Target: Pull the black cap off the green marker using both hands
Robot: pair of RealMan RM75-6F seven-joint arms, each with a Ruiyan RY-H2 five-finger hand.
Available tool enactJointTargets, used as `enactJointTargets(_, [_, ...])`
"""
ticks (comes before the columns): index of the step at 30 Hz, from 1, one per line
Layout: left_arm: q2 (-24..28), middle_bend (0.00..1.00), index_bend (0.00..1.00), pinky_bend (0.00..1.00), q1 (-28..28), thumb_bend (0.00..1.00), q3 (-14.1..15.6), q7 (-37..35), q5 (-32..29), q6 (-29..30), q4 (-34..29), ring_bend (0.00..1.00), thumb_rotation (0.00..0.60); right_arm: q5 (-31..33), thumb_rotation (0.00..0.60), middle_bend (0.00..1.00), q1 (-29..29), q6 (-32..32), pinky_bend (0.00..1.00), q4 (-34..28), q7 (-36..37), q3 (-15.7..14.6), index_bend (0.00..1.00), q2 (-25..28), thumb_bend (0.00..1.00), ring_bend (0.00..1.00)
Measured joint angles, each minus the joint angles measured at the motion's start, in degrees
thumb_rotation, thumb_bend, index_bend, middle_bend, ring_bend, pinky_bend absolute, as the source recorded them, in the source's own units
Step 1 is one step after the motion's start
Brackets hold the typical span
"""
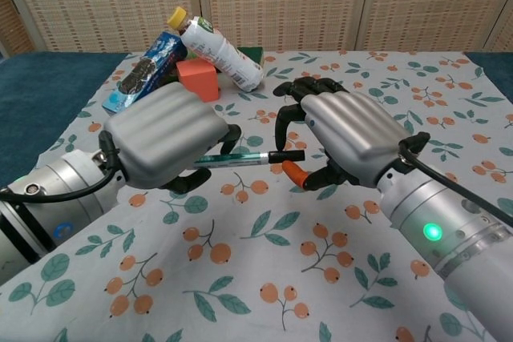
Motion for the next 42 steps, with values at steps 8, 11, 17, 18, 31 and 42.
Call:
enactJointTargets(8, [-0.01,0.85,0.73,0.98,0.01,0.41,-0.01,-0.08,0.07,0.06,-0.06,0.84,0.600,0.44,0.600,0.08,-0.02,-0.37,0.00,-0.03,-0.23,-0.01,0.52,0.03,0.30,0.00])
enactJointTargets(11, [0.02,0.85,0.73,0.98,0.03,0.41,-0.03,-0.13,0.08,0.11,-0.10,0.84,0.600,0.65,0.600,0.08,-0.03,-0.33,0.00,0.01,-0.31,0.14,0.57,-0.10,0.30,0.00])
enactJointTargets(17, [0.14,0.85,0.73,0.98,0.00,0.41,-0.05,-0.35,0.29,0.16,-0.25,0.84,0.600,1.29,0.600,0.11,-0.06,-0.50,0.00,-0.07,-0.98,0.36,0.66,-0.32,0.36,0.00])
enactJointTargets(18, [0.18,0.85,0.73,0.98,0.00,0.41,-0.05,-0.39,0.33,0.19,-0.27,0.84,0.600,1.41,0.600,0.11,-0.07,-0.53,0.00,-0.11,-1.07,0.40,0.68,-0.34,0.38,0.00])
enactJointTargets(31, [0.74,0.86,0.74,0.99,-0.02,0.44,-0.12,-2.62,1.23,0.44,-0.11,0.84,0.600,3.40,0.600,0.17,-0.11,-1.38,0.00,-0.56,-1.63,0.97,0.84,-0.50,0.54,0.00])
enactJointTargets(42, [1.02,0.86,0.74,0.99,0.04,0.44,-0.61,-3.19,0.98,0.55,0.64,0.84,0.600,3.26,0.600,0.18,-0.37,-0.35,0.00,-0.83,-1.25,1.24,0.86,0.27,0.55,0.00])
